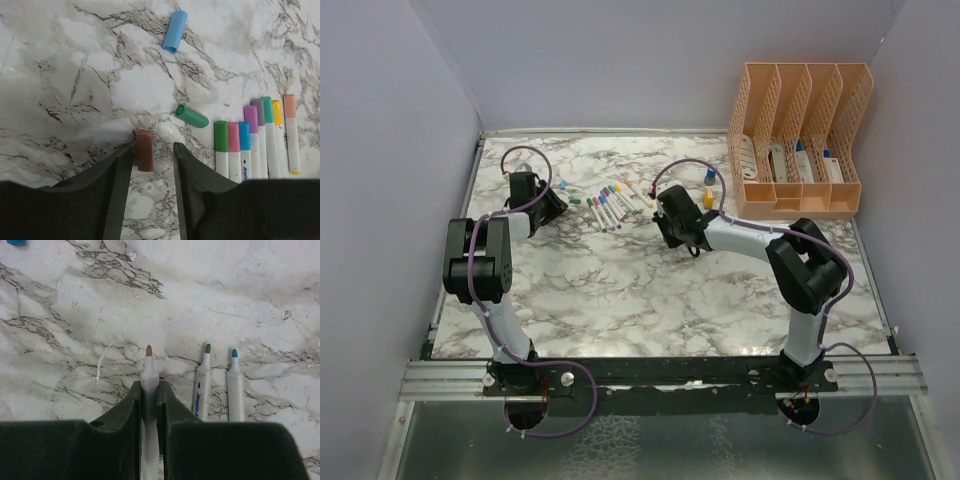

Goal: Open the pen caps

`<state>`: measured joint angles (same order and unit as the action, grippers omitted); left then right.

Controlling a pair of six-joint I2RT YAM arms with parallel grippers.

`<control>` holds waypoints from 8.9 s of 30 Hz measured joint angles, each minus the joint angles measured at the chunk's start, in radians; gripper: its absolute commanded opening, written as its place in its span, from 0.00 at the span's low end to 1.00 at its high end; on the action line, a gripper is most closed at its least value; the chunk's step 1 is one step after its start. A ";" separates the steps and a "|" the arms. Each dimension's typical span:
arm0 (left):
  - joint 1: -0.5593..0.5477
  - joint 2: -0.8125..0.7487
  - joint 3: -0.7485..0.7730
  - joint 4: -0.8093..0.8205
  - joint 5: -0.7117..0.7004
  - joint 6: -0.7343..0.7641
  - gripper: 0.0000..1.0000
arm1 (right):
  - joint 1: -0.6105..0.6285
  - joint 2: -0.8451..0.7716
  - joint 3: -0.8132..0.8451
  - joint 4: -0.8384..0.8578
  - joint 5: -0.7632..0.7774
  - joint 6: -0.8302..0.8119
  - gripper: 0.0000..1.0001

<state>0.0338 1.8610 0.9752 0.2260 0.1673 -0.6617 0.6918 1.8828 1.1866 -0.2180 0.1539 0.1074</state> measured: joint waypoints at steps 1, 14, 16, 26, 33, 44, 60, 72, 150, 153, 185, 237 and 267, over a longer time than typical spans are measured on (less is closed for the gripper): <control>0.002 0.000 0.000 0.003 0.000 -0.001 0.45 | 0.000 0.007 0.005 0.000 0.004 0.000 0.01; 0.025 -0.161 -0.107 0.031 -0.008 -0.031 0.74 | -0.020 0.062 0.061 -0.019 0.053 -0.005 0.57; 0.025 -0.228 -0.122 0.035 -0.013 -0.037 0.79 | -0.020 0.062 0.072 -0.021 0.058 -0.008 0.58; 0.025 -0.418 -0.217 0.117 0.015 -0.098 0.85 | -0.025 0.110 0.262 -0.042 0.060 -0.031 0.56; 0.025 -0.453 -0.246 0.126 0.056 -0.135 0.85 | -0.048 0.266 0.486 -0.051 0.028 -0.062 0.53; 0.025 -0.502 -0.252 0.154 0.092 -0.163 0.84 | -0.099 0.441 0.684 -0.096 -0.040 -0.087 0.52; 0.025 -0.502 -0.252 0.164 0.098 -0.172 0.85 | -0.101 0.500 0.726 -0.105 -0.113 -0.095 0.51; 0.025 -0.502 -0.253 0.170 0.098 -0.180 0.84 | -0.102 0.534 0.755 -0.103 -0.136 -0.089 0.25; -0.350 0.006 -0.041 0.602 0.204 -0.504 0.14 | -0.056 -0.088 0.128 0.114 -0.341 0.045 0.01; -0.350 0.006 -0.041 0.619 0.209 -0.513 0.00 | -0.055 -0.088 0.121 0.114 -0.342 0.045 0.01; -0.413 0.006 -0.062 0.641 0.226 -0.520 0.00 | -0.051 -0.047 0.163 0.113 -0.342 0.045 0.37; -0.137 -0.117 -0.161 0.483 0.223 -0.382 0.00 | -0.050 -0.102 -0.156 0.083 -0.246 0.045 0.02; 0.024 -0.015 -0.266 0.464 0.229 -0.326 0.11 | -0.050 -0.018 0.103 0.053 -0.191 0.019 0.57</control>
<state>0.0582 1.8458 0.7097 0.6899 0.3958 -0.9874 0.6422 1.8648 1.2892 -0.1654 -0.0372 0.1265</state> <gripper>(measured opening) 0.177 0.568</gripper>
